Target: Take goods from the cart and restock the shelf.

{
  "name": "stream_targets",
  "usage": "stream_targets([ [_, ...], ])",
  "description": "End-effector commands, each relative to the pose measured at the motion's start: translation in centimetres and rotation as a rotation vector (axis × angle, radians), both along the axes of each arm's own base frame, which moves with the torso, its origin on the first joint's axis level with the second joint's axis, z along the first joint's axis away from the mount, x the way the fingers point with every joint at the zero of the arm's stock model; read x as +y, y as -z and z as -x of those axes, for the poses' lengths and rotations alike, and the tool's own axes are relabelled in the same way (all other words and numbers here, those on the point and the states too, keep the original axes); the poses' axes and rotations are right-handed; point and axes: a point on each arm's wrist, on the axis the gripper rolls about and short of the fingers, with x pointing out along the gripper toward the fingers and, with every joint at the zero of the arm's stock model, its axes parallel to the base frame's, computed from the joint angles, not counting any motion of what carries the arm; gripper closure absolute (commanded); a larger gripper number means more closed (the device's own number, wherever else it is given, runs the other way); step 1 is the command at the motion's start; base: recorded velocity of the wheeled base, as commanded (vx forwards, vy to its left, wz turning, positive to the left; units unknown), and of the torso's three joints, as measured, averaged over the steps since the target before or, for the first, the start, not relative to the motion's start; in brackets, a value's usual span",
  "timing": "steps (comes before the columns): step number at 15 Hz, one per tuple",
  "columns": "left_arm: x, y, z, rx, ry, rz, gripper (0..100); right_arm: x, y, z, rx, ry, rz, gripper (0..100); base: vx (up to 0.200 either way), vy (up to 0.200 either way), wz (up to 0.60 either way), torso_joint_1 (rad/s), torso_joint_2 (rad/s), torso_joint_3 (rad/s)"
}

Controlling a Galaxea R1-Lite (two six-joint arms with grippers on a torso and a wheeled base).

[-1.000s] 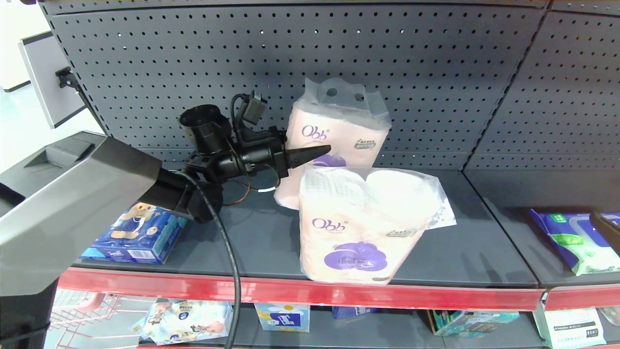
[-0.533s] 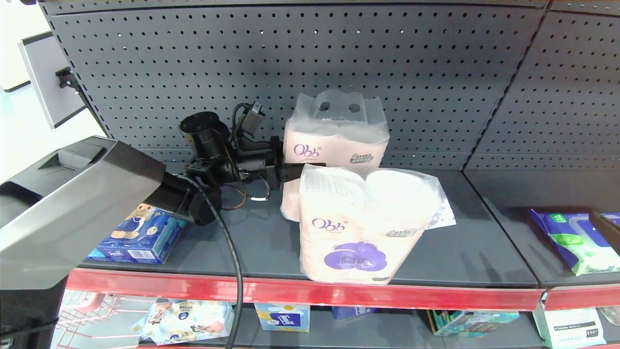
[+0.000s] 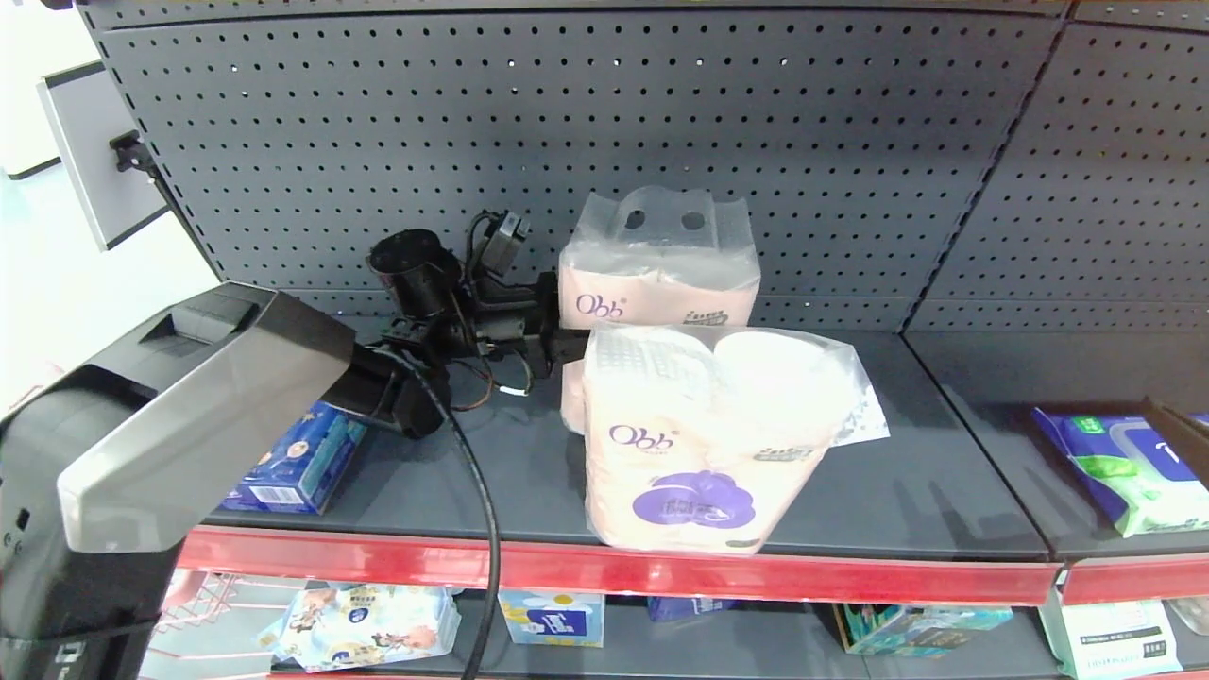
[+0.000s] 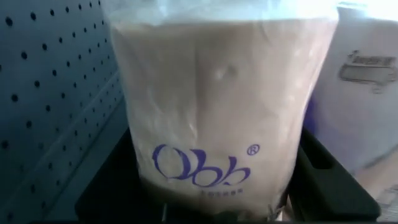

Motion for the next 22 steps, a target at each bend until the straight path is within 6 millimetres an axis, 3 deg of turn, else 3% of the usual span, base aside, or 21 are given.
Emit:
stream_targets([
  [1, -0.9, 0.5, -0.5, -0.013, 0.016, 0.006, 100, 0.0, 0.1, -0.2, 0.011, 0.000, 0.000, 0, 0.000, 0.000, 0.00, 0.000, 0.00, 0.000],
  [7, -2.0, 0.3, -0.5, -0.012, 0.037, 0.010, 100, 0.0, 0.1, -0.2, 0.009, 0.001, -0.001, 0, 0.000, 0.000, 0.00, 0.000, 0.00, 0.000],
  [22, -2.5, -0.1, -0.4, 0.020, 0.056, 0.014, 100, -0.1, 0.3, -0.3, 0.020, 0.003, -0.003, 0, 0.000, 0.000, 0.00, 0.000, 0.00, 0.000],
])
